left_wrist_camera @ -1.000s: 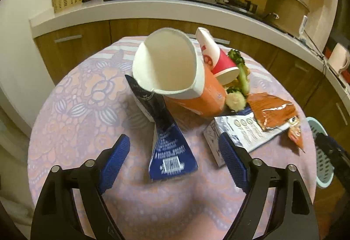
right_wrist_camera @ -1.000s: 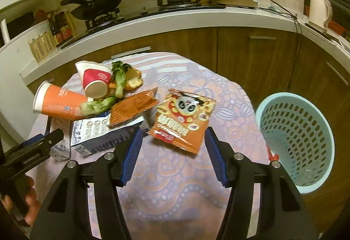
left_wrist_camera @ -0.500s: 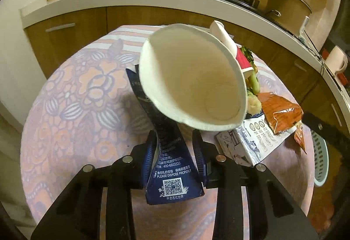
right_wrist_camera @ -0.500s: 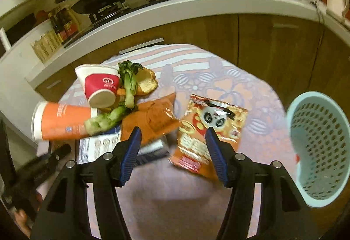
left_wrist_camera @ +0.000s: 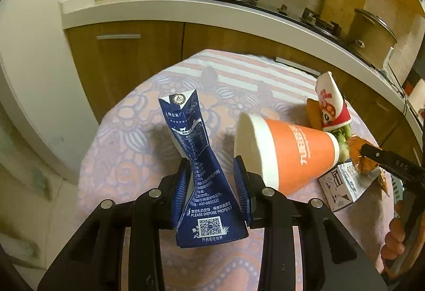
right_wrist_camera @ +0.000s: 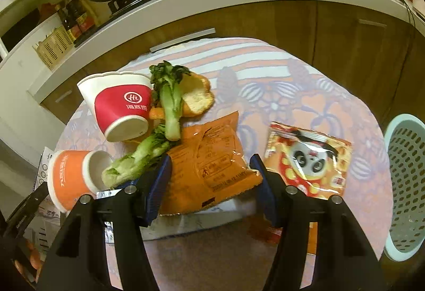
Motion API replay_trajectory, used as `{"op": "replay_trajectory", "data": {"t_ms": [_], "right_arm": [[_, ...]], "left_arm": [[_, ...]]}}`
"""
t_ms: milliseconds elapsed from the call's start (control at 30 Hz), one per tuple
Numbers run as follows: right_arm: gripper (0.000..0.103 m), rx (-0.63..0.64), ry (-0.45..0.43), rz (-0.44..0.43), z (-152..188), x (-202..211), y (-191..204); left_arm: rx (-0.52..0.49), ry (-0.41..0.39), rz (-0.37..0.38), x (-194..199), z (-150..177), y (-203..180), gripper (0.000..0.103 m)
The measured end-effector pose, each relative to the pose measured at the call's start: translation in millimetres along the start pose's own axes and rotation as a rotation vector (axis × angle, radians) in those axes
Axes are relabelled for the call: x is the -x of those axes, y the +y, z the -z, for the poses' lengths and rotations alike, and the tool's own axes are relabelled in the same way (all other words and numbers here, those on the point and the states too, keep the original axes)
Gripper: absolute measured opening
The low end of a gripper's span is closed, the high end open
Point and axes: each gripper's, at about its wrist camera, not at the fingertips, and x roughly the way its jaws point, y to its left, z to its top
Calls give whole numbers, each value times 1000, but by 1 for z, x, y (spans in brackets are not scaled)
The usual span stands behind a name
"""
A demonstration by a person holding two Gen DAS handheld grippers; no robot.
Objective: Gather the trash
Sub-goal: 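Grasp the blue milk carton with the left tool while the right tool grasps the orange snack wrapper, then carry the carton and wrapper over the blue basket and open both tools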
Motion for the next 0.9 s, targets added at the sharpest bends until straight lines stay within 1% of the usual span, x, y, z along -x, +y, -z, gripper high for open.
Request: {"op": "replay_trajectory", "data": {"t_ms": [33,67,100,167,267,367,500,600,700,833,900], "right_arm": [[38,13,-7,-5,0,1,3],[31,19,-13,-9,1,3,5],[28,33,-37,10,1,8,10],[17,53,-64,17,0,14,13],[10,59,-136,46,-1,34,16],[7,70,-210,60,-2,59,18],[7,82,-259,58,-2,81,17],[7,70,-286,41,-2,98,10],[7,60,-318,42,-2,114,4],[7,49,-367,70,0,138,-13],[7,44,-384,85,0,148,-23]], "left_arm": [[3,-3,2,1,-1,1,32],[6,-8,2,2,1,2,32],[8,-15,3,4,1,2,32],[13,-29,7,7,-1,2,32],[17,-63,15,17,-6,3,32],[18,-100,34,29,-12,1,32],[8,-133,77,41,-21,-10,32],[-5,-155,135,51,-24,-23,32],[-31,-175,195,61,-27,-40,32],[-71,-187,267,69,-29,-67,32],[-85,-187,289,72,-29,-80,32]]}}
